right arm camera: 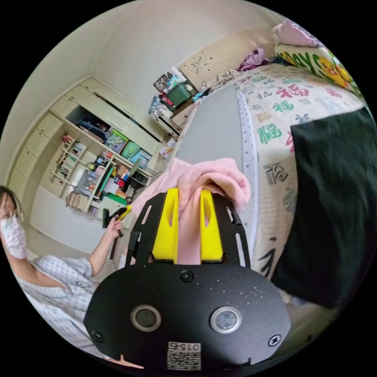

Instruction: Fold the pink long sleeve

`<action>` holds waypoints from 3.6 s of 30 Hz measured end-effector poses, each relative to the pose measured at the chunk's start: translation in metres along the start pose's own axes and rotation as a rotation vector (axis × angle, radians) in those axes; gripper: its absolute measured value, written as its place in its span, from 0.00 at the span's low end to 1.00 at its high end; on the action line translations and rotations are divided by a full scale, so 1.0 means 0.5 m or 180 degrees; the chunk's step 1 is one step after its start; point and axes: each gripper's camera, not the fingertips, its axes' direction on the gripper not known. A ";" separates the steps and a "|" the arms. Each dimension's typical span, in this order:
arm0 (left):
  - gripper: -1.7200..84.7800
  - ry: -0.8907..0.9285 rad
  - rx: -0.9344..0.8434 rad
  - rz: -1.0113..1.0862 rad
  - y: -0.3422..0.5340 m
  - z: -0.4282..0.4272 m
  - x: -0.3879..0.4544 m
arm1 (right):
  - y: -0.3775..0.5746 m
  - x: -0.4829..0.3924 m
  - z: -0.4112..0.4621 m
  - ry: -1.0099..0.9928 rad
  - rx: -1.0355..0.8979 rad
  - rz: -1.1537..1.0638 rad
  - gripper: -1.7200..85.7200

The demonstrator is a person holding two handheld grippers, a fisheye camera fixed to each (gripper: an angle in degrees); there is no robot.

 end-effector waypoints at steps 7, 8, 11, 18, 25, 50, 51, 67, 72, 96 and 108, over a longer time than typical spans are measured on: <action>0.01 0.0222 0.0108 -0.0595 0.232 -0.030 -0.045 | -0.090 0.020 0.041 0.0414 0.0030 0.0262 0.10; 0.01 0.0174 0.0161 -0.0554 0.235 -0.040 -0.034 | -0.069 -0.002 0.039 0.0176 0.0023 0.0101 0.10; 0.01 -0.0100 0.0158 -0.0349 0.243 -0.058 0.005 | 0.008 -0.037 0.049 -0.0026 -0.0258 -0.0064 0.10; 0.01 -0.0393 0.0047 -0.0128 0.258 -0.082 0.042 | 0.241 -0.059 0.083 -0.0082 -0.0580 -0.0052 0.11; 0.09 -0.0700 0.0632 -0.0126 0.214 -0.151 0.056 | 0.309 0.007 0.090 0.0319 -0.0300 0.0678 0.17; 0.03 -0.0807 -0.0701 0.0137 0.112 0.013 0.044 | 0.306 0.077 0.066 0.0945 -0.0575 0.1098 0.07; 0.04 -0.0807 -0.0626 0.0059 0.105 -0.001 0.038 | 0.311 0.075 0.060 0.0967 -0.0528 0.1120 0.08; 0.18 0.0540 -0.0814 -0.0198 -0.008 0.234 0.049 | 0.223 0.045 0.201 -0.0388 -0.0625 0.0800 0.19; 0.05 0.0554 -0.1014 -0.0022 -0.064 0.244 0.039 | 0.216 0.085 0.158 -0.0614 -0.0608 0.0868 0.07; 0.07 0.1393 0.0952 0.0152 -0.616 0.167 0.213 | -0.379 0.002 0.107 -0.0391 0.0956 0.0795 0.03; 0.12 0.0675 -0.1213 0.1306 -0.060 0.323 0.237 | 0.269 0.035 0.350 -0.0090 -0.0725 -0.0190 0.14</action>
